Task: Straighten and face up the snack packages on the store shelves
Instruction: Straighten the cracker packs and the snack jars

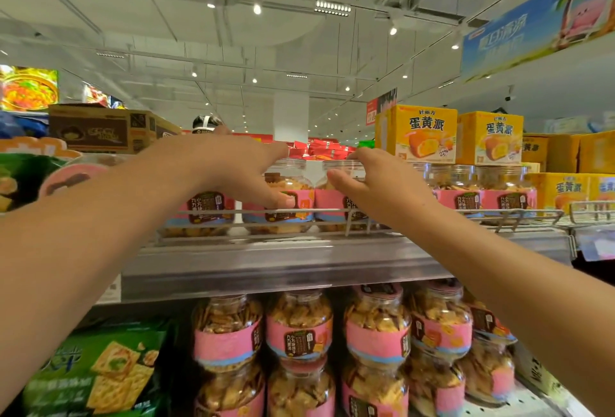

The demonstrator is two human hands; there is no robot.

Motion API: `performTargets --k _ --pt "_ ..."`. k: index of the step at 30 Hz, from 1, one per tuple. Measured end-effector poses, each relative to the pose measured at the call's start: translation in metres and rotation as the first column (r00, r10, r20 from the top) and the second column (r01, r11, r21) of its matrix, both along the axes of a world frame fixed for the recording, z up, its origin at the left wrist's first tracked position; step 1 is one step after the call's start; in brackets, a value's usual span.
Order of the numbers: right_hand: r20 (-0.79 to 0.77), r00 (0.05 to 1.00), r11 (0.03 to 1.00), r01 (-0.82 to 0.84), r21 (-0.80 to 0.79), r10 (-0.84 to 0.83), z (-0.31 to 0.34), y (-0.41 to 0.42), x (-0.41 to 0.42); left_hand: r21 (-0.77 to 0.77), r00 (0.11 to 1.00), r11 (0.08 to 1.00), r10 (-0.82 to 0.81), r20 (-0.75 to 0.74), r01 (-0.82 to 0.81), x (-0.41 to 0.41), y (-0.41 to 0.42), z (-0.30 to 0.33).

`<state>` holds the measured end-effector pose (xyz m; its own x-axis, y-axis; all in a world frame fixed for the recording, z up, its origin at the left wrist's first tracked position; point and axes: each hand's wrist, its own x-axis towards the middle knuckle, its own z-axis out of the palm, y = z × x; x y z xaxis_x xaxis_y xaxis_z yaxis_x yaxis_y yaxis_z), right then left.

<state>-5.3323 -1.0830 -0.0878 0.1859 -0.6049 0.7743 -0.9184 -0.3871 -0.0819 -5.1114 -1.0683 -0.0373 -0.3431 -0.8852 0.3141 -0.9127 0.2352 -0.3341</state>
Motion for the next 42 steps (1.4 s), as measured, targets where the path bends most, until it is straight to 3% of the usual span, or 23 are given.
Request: performTargets --k 5,8,11,17,20,25,28,31,36,42 --pt "-0.016 0.999 0.999 0.040 0.017 -0.039 -0.002 -0.001 0.001 -0.005 1.000 1.000 0.012 0.014 -0.012 0.003 0.002 0.002" --pt "0.010 1.000 1.000 0.021 0.009 -0.022 -0.001 0.000 0.000 -0.015 0.986 0.999 -0.048 -0.157 0.046 0.009 0.012 0.002" --pt "-0.011 0.999 0.990 0.028 -0.136 -0.030 0.000 0.004 0.004 -0.136 0.927 0.985 -0.147 -0.346 0.105 0.020 0.025 0.006" --pt "-0.034 0.942 0.917 -0.333 -0.219 0.334 -0.008 0.022 0.043 -0.392 0.847 0.914 -0.290 -0.445 0.107 0.052 0.041 -0.012" --pt "-0.036 0.889 0.872 -0.454 -0.182 0.456 -0.010 0.031 0.068 -0.460 0.841 0.887 -0.276 -0.465 0.037 0.072 0.051 -0.027" --pt "-0.048 0.883 0.879 -0.470 -0.075 0.468 0.000 0.038 0.111 -0.415 0.893 0.898 -0.063 -0.446 -0.143 0.121 0.067 -0.035" --pt "-0.065 0.905 0.904 -0.425 -0.054 0.421 0.012 0.037 0.132 -0.396 0.870 0.907 -0.077 -0.488 -0.141 0.149 0.073 -0.033" --pt "-0.119 0.947 0.954 -0.299 0.000 0.297 0.029 0.028 0.150 -0.276 0.828 0.954 -0.059 -0.558 -0.118 0.169 0.072 -0.026" --pt "-0.228 0.947 0.954 -0.170 0.249 0.228 0.039 0.018 0.170 -0.108 0.921 0.992 0.018 -0.389 -0.065 0.184 0.072 -0.022" --pt "-0.195 0.965 0.969 -0.137 0.206 0.178 0.034 0.022 0.181 -0.108 0.975 0.989 0.075 -0.211 -0.099 0.182 0.055 -0.013"
